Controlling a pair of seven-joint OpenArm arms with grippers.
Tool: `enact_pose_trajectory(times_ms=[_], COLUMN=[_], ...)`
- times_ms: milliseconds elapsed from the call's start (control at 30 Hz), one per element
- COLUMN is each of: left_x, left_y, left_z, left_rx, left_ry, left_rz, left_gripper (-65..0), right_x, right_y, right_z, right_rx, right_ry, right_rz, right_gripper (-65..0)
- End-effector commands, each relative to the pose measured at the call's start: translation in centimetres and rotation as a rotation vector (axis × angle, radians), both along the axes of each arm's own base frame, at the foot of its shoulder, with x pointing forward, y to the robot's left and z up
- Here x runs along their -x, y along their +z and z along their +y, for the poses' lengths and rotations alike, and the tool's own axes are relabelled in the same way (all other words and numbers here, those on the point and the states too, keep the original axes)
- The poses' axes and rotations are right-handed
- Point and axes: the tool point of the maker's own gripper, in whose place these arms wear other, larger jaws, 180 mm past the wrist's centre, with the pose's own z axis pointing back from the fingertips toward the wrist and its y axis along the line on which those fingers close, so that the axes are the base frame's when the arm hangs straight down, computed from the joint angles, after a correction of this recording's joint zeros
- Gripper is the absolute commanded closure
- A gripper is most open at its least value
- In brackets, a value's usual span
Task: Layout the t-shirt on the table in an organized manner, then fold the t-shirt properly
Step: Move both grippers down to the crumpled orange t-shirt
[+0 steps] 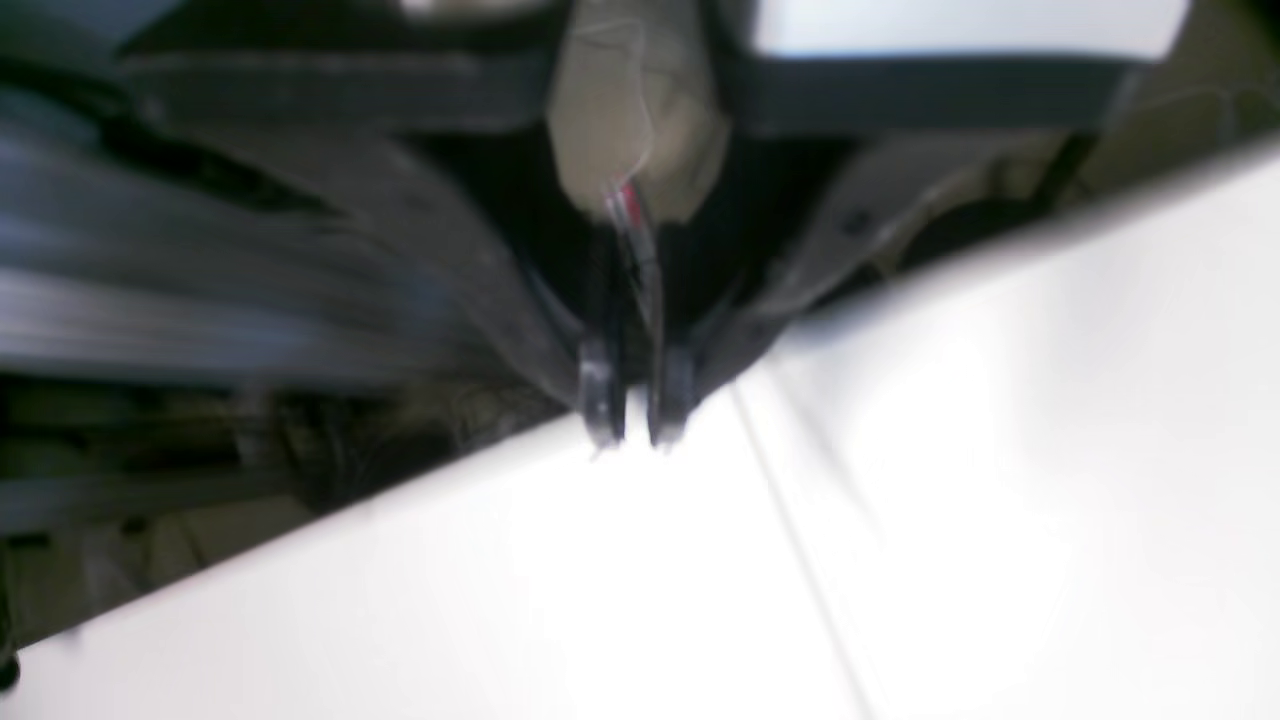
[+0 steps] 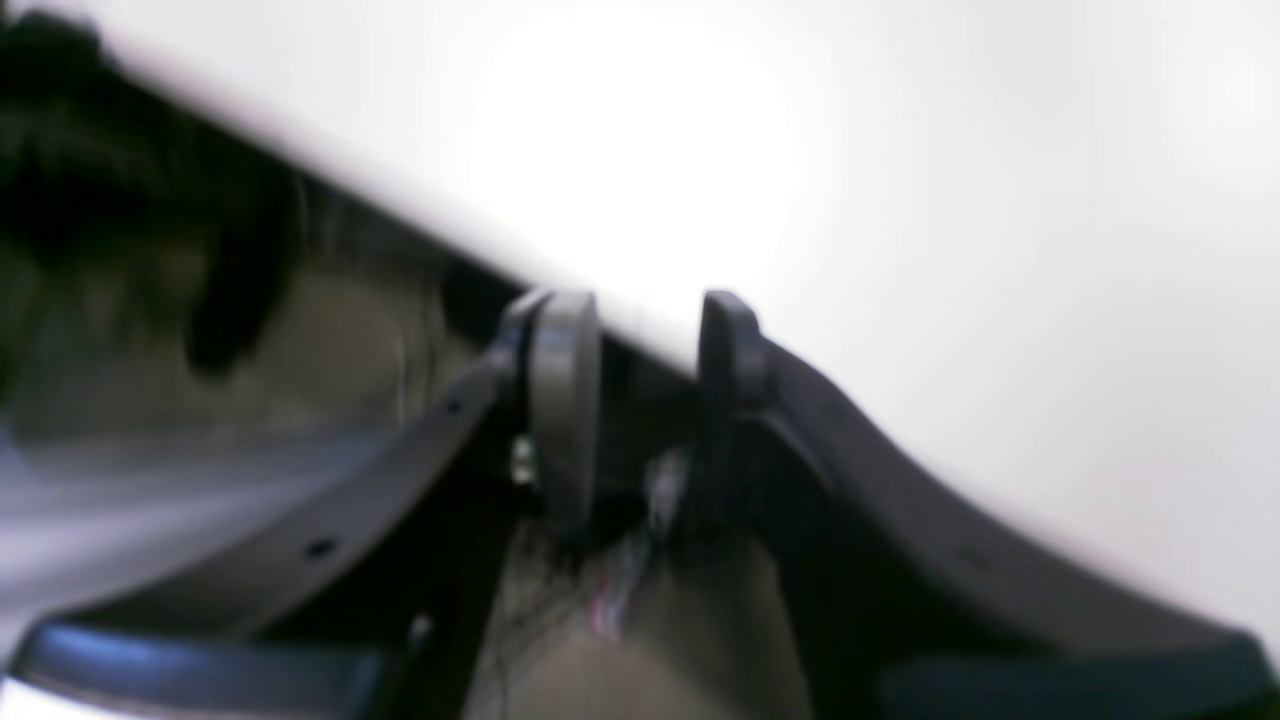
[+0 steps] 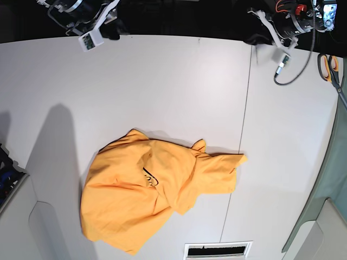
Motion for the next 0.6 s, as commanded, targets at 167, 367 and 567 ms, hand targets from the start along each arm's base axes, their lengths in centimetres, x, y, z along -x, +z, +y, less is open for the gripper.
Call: enact_pose_trajectory(times_ms=[167,367,567], left_x=[-4.7,-7.7,-10.3], left_y=[6.2,8.3,9.8], left_z=[0.9,1.6,1.5], left_rx=[-0.017,-0.032,-0.038], left_ry=[-0.083,-0.101,-0.090], left_rz=[-0.219,-0.297,-0.360], left_gripper=[-6.3,-6.3,-26.9], right_x=[-5.7,-10.3,-14.6], right_y=[2.4,3.2,1.8], right_z=[-3.1,-4.1,-3.9], right_rx=[0.039,0.070,0.027], right_ry=[-0.068,-0.114,-0.172], right_rz=[-0.149,-0.211,-0.207], right_gripper=[-17.6,-17.6,-17.6])
